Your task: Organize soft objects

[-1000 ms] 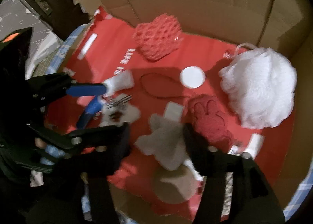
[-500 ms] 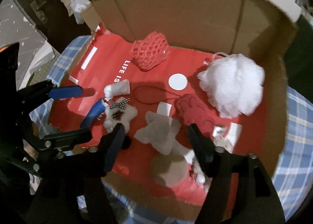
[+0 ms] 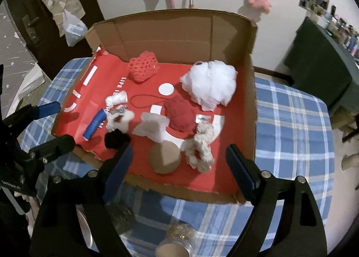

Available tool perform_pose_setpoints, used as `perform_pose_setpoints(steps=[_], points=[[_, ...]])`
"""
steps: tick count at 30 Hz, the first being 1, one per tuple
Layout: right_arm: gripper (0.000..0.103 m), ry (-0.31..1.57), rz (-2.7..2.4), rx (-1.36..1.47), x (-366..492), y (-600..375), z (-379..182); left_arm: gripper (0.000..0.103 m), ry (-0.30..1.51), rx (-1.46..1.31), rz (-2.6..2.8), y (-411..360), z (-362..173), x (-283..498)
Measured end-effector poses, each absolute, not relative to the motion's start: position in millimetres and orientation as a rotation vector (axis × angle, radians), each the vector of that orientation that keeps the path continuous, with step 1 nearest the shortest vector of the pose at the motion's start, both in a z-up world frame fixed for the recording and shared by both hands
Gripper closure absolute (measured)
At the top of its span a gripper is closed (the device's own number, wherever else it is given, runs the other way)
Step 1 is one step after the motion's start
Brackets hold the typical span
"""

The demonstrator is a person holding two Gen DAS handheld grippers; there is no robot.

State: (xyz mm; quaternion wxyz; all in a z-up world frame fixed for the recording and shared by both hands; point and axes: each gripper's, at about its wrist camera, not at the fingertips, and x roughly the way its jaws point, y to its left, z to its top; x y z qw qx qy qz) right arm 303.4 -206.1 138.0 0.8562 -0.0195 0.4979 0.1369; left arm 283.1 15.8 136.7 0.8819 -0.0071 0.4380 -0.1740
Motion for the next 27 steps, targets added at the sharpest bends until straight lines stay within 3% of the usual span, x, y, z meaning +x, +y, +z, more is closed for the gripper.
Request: perform_pose_setpoints(steps=[14, 27], points=[[0.018, 1.045, 0.199, -0.020, 285, -209, 95, 0.000, 0.998, -0.036, -0.214, 19, 87, 291], [0.018, 1.056, 0.190, -0.008, 288, -202, 80, 0.000, 1.046, -0.031, -0.172, 20, 75, 291]])
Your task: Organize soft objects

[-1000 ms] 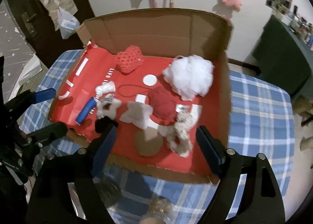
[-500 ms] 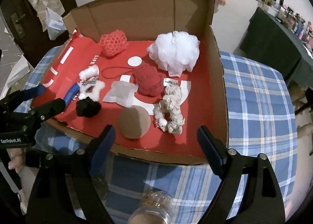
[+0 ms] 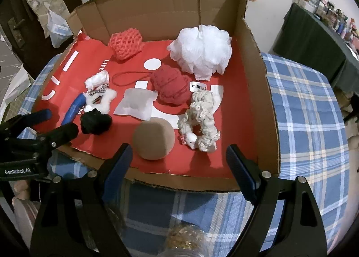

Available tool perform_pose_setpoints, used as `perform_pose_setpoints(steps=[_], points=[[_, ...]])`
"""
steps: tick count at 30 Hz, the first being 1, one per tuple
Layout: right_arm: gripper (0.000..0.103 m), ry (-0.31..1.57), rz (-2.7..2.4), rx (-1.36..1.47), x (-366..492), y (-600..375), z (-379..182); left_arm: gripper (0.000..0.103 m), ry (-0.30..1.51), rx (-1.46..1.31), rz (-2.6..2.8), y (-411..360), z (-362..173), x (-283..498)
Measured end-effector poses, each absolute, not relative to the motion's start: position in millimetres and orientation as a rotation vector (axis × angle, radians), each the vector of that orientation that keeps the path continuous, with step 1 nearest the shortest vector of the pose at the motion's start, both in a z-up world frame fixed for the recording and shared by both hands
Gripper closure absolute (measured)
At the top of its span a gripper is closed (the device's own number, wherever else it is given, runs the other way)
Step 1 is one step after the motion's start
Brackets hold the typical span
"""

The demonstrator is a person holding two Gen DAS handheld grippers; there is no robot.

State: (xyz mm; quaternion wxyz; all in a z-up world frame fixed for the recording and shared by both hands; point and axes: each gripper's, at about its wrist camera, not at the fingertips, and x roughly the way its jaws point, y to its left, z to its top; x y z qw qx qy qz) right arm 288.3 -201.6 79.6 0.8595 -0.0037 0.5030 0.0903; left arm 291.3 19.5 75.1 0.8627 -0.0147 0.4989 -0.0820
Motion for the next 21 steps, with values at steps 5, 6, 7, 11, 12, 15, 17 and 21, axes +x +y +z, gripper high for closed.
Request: perform_pose_setpoints(steps=[5, 6, 7, 11, 12, 15, 17, 21], points=[[0.018, 1.054, 0.163, -0.018, 289.7, -201.8, 79.1, 0.000, 1.083, 0.010, -0.167, 12.8, 69.0, 291.7], [0.018, 1.054, 0.160, -0.017, 290.2, -202.4, 78.9, 0.000, 1.088, 0.007, -0.168, 12.5, 67.9, 292.0], [0.018, 1.055, 0.157, -0.015, 290.5, -203.3, 78.5, 0.000, 1.090, 0.003, -0.167, 12.6, 67.3, 291.6], [0.018, 1.061, 0.152, -0.006, 291.4, -205.8, 76.7, 0.000, 1.069, 0.007, -0.140, 13.5, 68.5, 288.9], [0.018, 1.061, 0.154, -0.003, 291.4, -205.8, 76.6, 0.000, 1.066, 0.007, -0.138, 13.7, 68.8, 288.4], [0.018, 1.057, 0.154, -0.004, 290.6, -205.1, 76.9, 0.000, 1.056, 0.013, -0.118, 13.8, 69.8, 287.1], [0.018, 1.058, 0.155, -0.008, 290.3, -204.9, 76.5, 0.000, 1.054, 0.020, -0.115, 13.6, 70.3, 286.1], [0.018, 1.053, 0.154, -0.020, 289.2, -203.2, 76.8, 0.000, 1.054, 0.019, -0.104, 14.5, 70.9, 286.9]])
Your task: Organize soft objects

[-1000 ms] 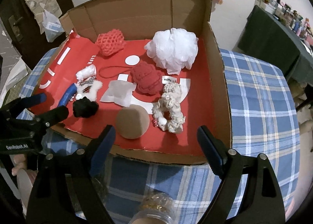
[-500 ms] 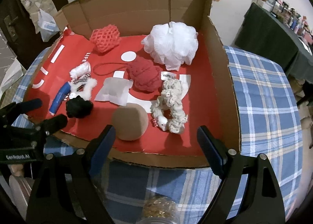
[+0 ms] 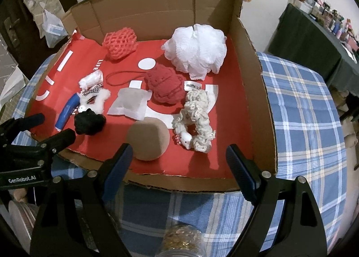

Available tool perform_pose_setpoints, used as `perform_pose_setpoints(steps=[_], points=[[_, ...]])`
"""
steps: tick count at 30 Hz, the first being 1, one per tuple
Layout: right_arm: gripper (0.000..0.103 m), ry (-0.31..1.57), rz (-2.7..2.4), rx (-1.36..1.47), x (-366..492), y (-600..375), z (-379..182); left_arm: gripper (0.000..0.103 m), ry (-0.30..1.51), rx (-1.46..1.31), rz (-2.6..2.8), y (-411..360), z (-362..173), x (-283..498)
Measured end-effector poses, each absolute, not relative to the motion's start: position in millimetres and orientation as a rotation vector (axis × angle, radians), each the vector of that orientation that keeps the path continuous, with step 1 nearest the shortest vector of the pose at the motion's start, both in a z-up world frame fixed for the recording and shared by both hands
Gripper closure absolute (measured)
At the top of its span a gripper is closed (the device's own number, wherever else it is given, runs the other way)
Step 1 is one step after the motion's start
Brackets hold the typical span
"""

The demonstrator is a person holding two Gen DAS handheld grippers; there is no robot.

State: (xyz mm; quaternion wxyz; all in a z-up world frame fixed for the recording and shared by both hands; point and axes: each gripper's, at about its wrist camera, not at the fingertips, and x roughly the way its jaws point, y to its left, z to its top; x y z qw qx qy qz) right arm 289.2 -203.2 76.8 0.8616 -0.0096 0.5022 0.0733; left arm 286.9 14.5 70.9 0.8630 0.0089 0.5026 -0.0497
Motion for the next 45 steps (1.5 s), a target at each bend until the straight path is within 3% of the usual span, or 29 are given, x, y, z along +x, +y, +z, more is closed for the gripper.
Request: perform_pose_setpoints(steps=[45], points=[[0.018, 1.057, 0.156, -0.008, 290.4, -204.2, 74.8, 0.002, 1.064, 0.002, -0.102, 15.1, 67.8, 289.0]])
